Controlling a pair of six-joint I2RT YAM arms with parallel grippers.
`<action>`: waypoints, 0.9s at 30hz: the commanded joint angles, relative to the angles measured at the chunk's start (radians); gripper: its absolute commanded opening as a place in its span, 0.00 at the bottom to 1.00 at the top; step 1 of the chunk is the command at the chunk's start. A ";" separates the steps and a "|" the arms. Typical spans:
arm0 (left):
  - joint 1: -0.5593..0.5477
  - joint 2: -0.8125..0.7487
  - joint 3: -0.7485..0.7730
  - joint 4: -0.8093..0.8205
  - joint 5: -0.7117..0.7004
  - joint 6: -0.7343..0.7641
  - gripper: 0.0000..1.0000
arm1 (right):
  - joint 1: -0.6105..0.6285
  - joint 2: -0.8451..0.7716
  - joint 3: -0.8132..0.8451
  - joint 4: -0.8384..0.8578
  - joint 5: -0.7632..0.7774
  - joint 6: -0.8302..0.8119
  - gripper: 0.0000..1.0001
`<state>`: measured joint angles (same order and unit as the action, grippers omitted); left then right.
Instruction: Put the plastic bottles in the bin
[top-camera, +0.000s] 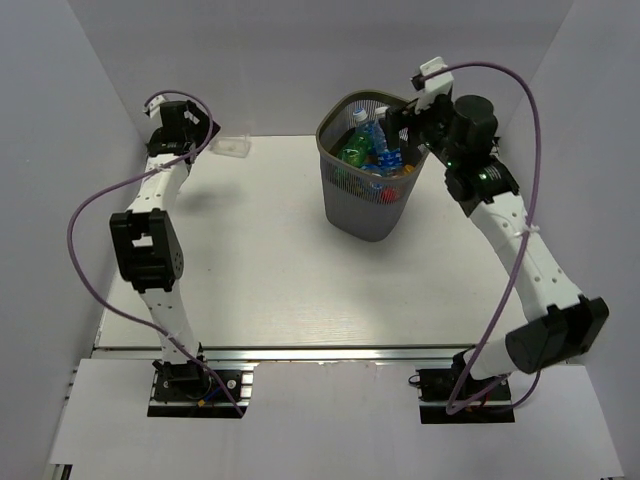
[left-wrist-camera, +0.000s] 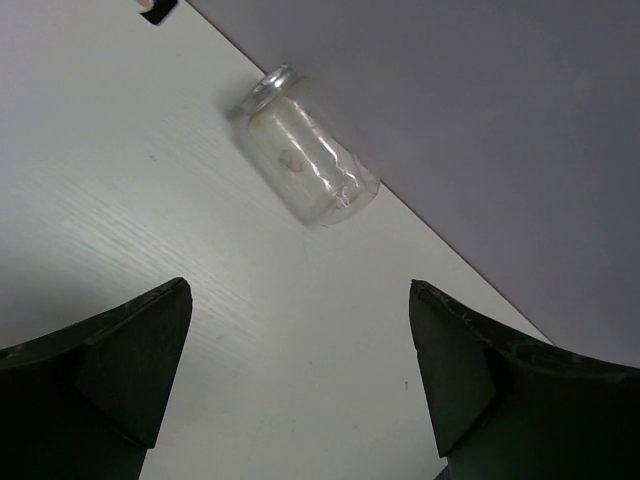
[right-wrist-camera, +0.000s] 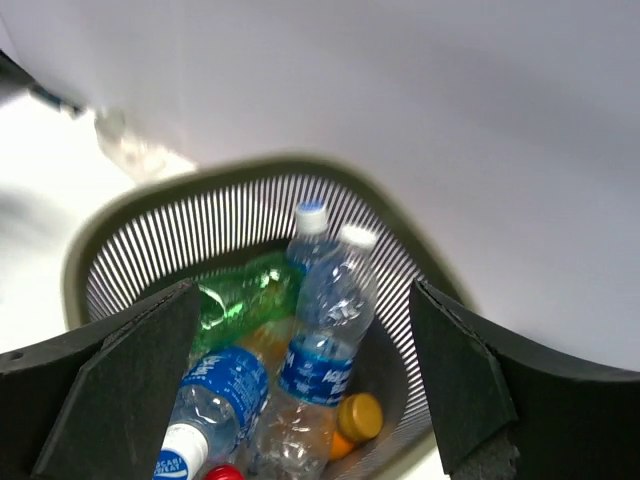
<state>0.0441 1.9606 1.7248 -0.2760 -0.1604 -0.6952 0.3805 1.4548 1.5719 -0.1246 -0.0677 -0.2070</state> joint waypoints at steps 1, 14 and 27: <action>0.003 0.148 0.146 -0.009 0.137 -0.062 0.98 | -0.018 -0.095 -0.050 0.152 -0.030 0.024 0.89; 0.017 0.452 0.357 0.259 0.222 -0.322 0.98 | -0.080 -0.321 -0.318 0.247 0.118 0.029 0.89; 0.036 0.755 0.621 0.333 0.226 -0.464 0.98 | -0.104 -0.521 -0.474 0.195 0.378 0.004 0.89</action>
<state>0.0742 2.7239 2.2921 0.0517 0.0605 -1.1316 0.2825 0.9527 1.0992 0.0540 0.2279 -0.1913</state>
